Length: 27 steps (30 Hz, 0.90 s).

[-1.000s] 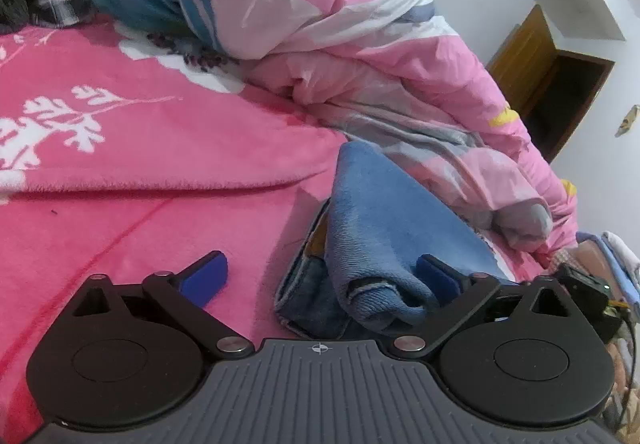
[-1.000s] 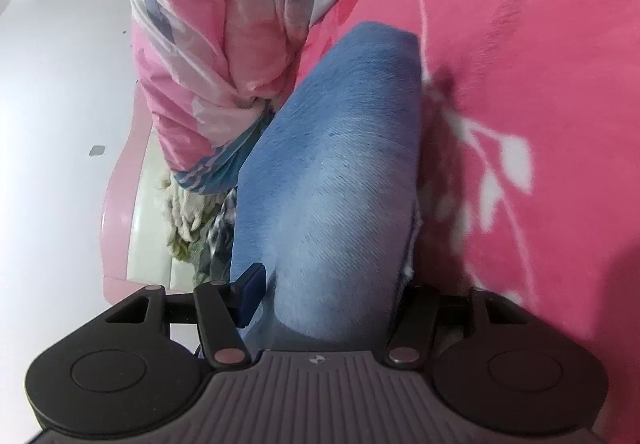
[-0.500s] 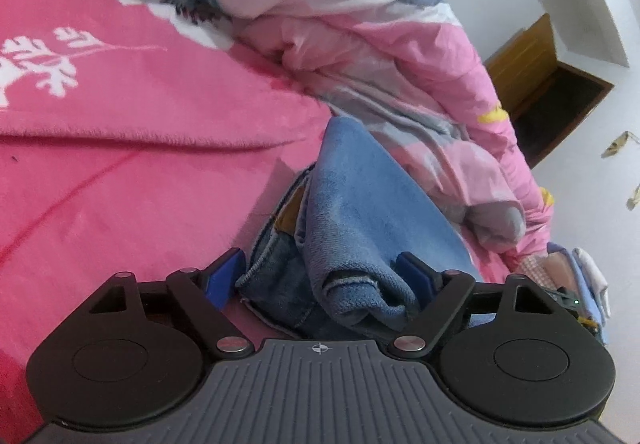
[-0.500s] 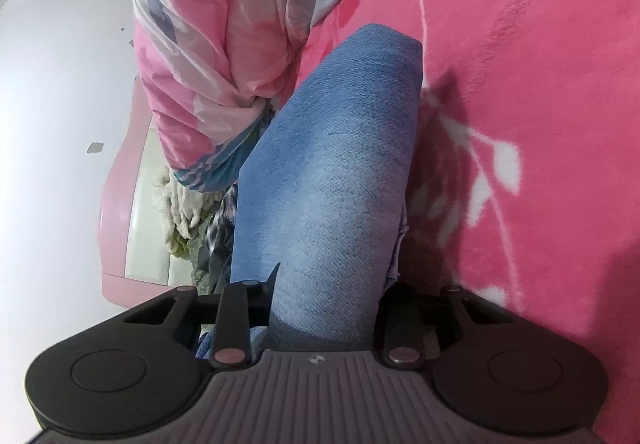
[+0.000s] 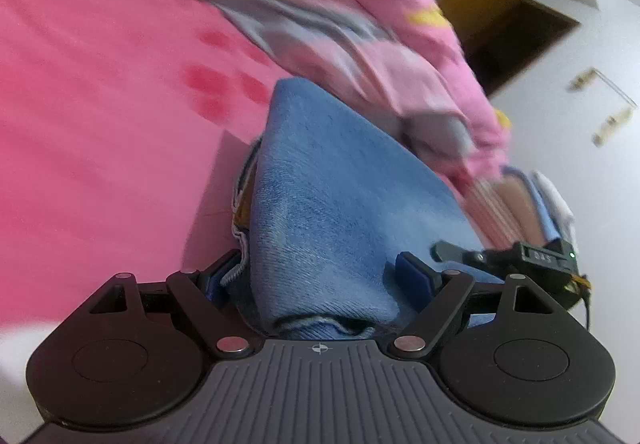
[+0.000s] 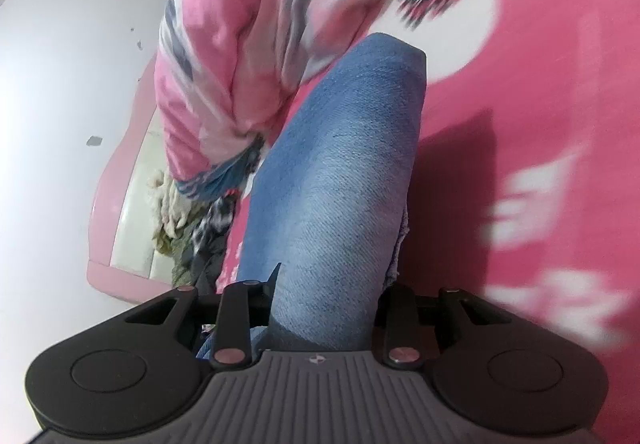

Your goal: Fold clothes

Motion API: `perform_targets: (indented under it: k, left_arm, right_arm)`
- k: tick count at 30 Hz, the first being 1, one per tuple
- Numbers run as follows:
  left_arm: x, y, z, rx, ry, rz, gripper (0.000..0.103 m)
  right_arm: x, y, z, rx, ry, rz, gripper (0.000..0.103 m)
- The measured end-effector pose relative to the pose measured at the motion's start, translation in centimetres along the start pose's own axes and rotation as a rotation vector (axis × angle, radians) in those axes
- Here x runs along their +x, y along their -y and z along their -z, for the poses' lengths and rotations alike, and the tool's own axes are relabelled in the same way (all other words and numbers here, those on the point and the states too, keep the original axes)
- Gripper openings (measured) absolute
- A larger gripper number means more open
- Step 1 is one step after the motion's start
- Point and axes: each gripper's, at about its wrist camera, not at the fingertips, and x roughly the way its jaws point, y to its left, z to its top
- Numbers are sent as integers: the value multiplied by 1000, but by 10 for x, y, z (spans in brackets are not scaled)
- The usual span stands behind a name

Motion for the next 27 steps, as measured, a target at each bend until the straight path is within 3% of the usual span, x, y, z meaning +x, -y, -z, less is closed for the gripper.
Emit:
perform_targets:
  k: [4, 7, 13, 17, 19, 21, 25, 27]
  left_arm:
    - [39, 41, 20, 75, -89, 57, 82]
    - [58, 62, 34, 127, -108, 73, 83]
    - [55, 60, 34, 117, -105, 74, 85]
    - [43, 59, 32, 88, -101, 52, 88]
    - [36, 61, 28, 93, -79, 33, 90]
    - [24, 65, 25, 109, -44, 11, 92]
    - [-6, 75, 19, 150, 70, -14, 92]
    - [-16, 84, 17, 186, 124, -27, 92]
  right_arm:
    - [-60, 24, -2, -27, 39, 38, 34]
    - [-88, 48, -3, -8, 51, 32, 34]
    - [-87, 80, 2, 62, 83, -19, 40]
    - [-103, 73, 14, 63, 157, 43, 46]
    - [-118, 72, 23, 66, 203, 77, 51]
    - [-138, 73, 36, 76, 267, 110, 62]
    - [-177, 68, 65, 84, 424, 190, 64]
    - [-191, 56, 79, 21, 512, 219, 64]
